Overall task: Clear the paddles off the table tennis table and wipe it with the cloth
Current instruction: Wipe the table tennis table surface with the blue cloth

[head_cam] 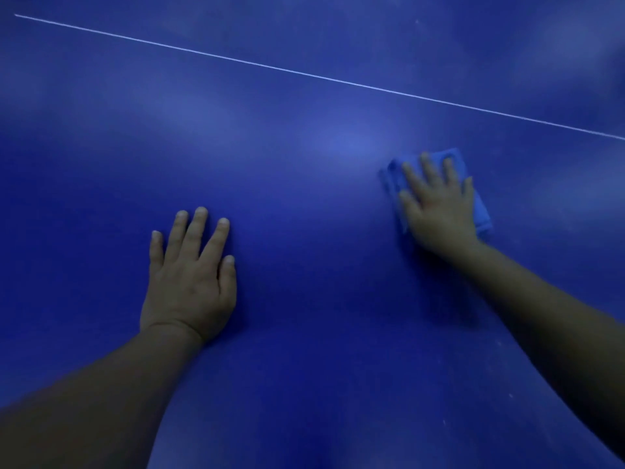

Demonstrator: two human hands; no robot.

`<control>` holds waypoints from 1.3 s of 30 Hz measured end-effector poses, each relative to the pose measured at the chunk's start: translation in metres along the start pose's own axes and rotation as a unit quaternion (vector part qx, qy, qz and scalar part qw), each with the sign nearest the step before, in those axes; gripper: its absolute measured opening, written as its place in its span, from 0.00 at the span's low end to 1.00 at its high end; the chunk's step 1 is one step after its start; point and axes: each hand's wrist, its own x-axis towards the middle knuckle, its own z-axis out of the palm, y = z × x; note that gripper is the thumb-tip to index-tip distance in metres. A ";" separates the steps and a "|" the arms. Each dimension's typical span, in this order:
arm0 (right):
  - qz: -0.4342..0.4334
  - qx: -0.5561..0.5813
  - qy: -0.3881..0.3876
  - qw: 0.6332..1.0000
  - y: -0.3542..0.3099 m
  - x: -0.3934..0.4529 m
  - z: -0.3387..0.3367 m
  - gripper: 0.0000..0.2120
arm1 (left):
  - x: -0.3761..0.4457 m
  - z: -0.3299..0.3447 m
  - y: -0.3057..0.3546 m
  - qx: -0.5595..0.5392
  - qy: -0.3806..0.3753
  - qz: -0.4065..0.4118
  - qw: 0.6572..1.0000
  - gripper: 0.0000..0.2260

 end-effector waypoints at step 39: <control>-0.215 -0.003 -0.070 0.974 -0.080 -0.435 0.021 0.25 | -0.298 0.011 -0.023 0.036 -0.081 0.199 0.976 0.28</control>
